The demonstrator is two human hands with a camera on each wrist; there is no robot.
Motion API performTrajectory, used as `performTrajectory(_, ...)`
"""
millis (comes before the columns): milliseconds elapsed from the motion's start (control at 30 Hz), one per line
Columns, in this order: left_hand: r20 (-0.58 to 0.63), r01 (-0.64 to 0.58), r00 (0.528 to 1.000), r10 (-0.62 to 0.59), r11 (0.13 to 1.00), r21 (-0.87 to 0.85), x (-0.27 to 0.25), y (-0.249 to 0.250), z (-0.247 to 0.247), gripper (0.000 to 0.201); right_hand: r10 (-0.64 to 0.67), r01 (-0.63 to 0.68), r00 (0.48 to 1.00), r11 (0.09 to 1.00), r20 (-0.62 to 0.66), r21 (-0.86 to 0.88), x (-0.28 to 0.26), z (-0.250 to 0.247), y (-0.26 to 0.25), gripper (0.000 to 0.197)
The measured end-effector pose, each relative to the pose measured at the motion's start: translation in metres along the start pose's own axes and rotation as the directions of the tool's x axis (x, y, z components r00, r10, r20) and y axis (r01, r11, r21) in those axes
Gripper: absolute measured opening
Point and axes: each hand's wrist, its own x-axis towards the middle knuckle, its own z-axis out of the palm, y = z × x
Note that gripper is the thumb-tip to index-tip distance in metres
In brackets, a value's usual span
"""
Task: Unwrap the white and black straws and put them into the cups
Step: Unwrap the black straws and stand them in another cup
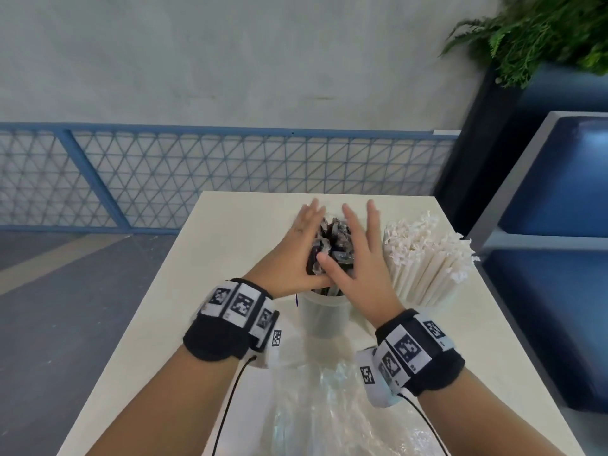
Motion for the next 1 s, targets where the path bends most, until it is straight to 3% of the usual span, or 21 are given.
performTrajectory(67,-0.024,0.074,0.996,-0.081,0.976,-0.207,-0.003,-0.012,-0.008,0.127,0.034,-0.029,0.998,0.993,-0.050,0.111,-0.006,-0.004,0.001,0.097)
performTrajectory(133,0.026,0.174,0.984,-0.174,0.935,-0.309,-0.003,-0.023,-0.009,0.135,0.114,-0.108,0.993,0.966,-0.013,0.234,-0.010,-0.005,0.001,0.112)
performTrajectory(200,0.092,0.217,0.976,-0.197,0.922,-0.320,-0.001,-0.029,-0.003,0.131,0.187,-0.206,0.978,0.917,0.088,0.342,-0.010,-0.003,0.007,0.123)
performTrajectory(267,0.125,0.237,0.971,-0.204,0.892,-0.384,0.004,-0.032,0.006,0.120,0.256,-0.304,0.949,0.903,0.186,0.304,-0.005,0.001,0.014,0.133)
performTrajectory(367,0.119,0.273,0.962,-0.246,0.860,-0.432,0.010,-0.034,0.019,0.127,0.344,-0.397,0.906,0.893,0.248,0.213,0.006,0.007,0.018,0.127)
performTrajectory(433,0.094,0.264,0.964,-0.249,0.857,-0.442,0.014,-0.037,0.028,0.131,0.377,-0.422,0.901,0.878,0.216,0.225,0.010,0.011,0.020,0.101)
performTrajectory(533,-0.034,0.171,0.973,-0.227,0.816,-0.552,0.016,-0.030,0.025,0.105,0.376,-0.391,0.919,0.838,0.116,0.381,0.009,0.011,0.014,0.073)
performTrajectory(600,-0.100,0.122,0.965,-0.244,0.748,-0.652,0.019,-0.021,0.015,0.091,0.346,-0.327,0.937,0.817,0.050,0.476,0.012,0.006,0.003,0.069)
performTrajectory(700,-0.158,0.019,0.968,-0.197,0.681,-0.732,0.023,-0.011,0.005,0.090,0.285,-0.233,0.958,0.799,-0.009,0.555,0.021,-0.002,-0.010,0.076)
performTrajectory(800,-0.155,-0.004,0.978,-0.142,0.724,-0.690,0.021,-0.007,0.000,0.093,0.237,-0.191,0.971,0.866,-0.042,0.463,0.022,-0.006,-0.015,0.087)
performTrajectory(933,-0.105,0.135,0.965,-0.242,0.796,-0.591,0.011,-0.014,0.006,0.119,0.250,-0.223,0.964,0.943,-0.085,0.245,0.010,-0.009,-0.016,0.094)
performTrajectory(1000,-0.110,0.188,0.949,-0.296,0.811,-0.555,0.003,-0.015,0.008,0.126,0.194,-0.171,0.972,0.972,-0.136,0.161,0.002,-0.012,-0.018,0.093)
